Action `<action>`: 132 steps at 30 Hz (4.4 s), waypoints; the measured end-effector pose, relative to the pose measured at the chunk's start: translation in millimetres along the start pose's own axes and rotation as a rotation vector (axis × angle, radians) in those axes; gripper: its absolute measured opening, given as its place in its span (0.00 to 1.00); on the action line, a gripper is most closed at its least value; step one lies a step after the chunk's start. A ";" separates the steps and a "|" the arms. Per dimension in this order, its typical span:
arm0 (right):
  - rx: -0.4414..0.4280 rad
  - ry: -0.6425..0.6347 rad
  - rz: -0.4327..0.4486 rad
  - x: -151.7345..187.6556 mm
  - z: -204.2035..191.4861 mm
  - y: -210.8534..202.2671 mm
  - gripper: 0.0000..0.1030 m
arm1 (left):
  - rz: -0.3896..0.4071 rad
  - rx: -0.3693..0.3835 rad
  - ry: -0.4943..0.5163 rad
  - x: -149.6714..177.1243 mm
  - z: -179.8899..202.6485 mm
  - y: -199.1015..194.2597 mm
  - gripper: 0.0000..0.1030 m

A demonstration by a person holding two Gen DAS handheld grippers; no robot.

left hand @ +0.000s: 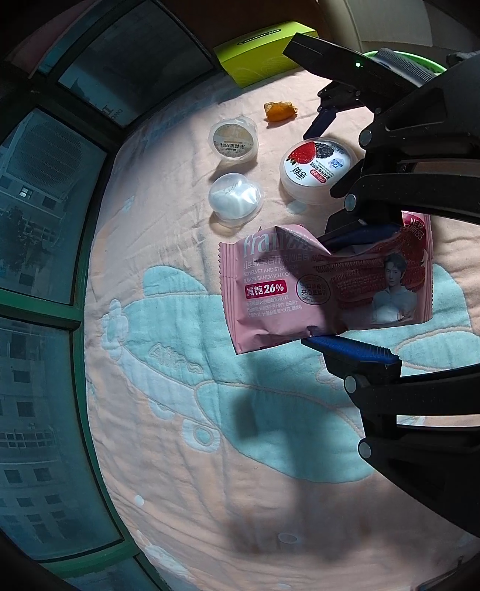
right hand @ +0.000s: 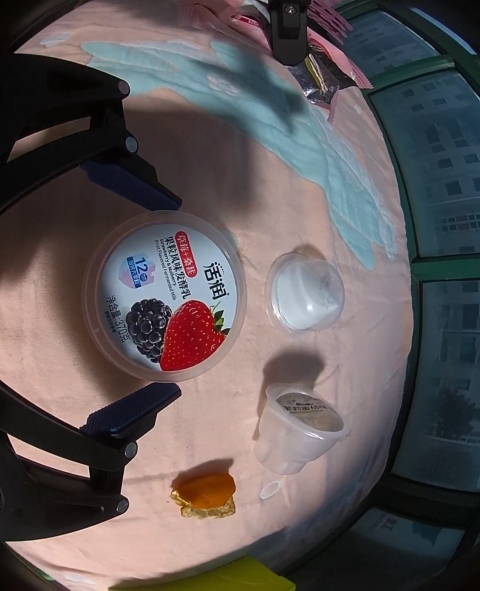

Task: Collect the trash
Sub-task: 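Grasp the pink wrapper with the left gripper while the right grasps the yogurt cup, then carry the yogurt cup to the green basket and release with the right gripper, then carry the pink wrapper over the basket and release with the left gripper, then return both grippers to the bed and grasp the clear dome lid with the left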

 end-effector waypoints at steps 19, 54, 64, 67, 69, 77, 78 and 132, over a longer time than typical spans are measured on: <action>0.003 0.167 0.106 17.5 33.5 -98.4 0.87 | 0.011 0.094 0.076 17.1 66.2 -20.5 0.41; 0.538 0.621 0.062 242.9 294.5 -300.0 0.89 | -0.146 0.499 0.483 145.7 396.2 -53.5 0.41; 0.567 0.663 0.104 253.9 310.2 -324.9 0.91 | -0.194 0.545 0.550 176.9 441.2 -48.7 0.41; 0.592 0.658 0.129 253.3 312.0 -339.9 0.91 | -0.208 0.557 0.570 188.7 454.3 -48.3 0.42; 0.607 0.657 0.144 252.7 313.9 -350.3 0.91 | -0.221 0.571 0.584 198.6 462.1 -49.0 0.42; 0.661 0.669 0.210 255.7 316.8 -393.6 0.91 | -0.254 0.599 0.629 229.9 491.0 -47.1 0.48; 0.665 0.675 0.217 257.1 316.8 -397.6 0.91 | -0.260 0.602 0.632 233.4 493.6 -47.4 0.49; 0.326 0.493 0.194 103.1 219.6 -252.8 0.91 | 0.064 0.071 0.382 1.2 163.9 48.6 0.70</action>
Point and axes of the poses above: each gripper's, at about its wrist camera, not at the fingertips, and y roughly the way its jaws point, z to its right, x to its underside, the point moved 9 cm from there along y, roughly the way its jaws point, and after that the axes turned 14 degrees about z, right-handed, at the moved point
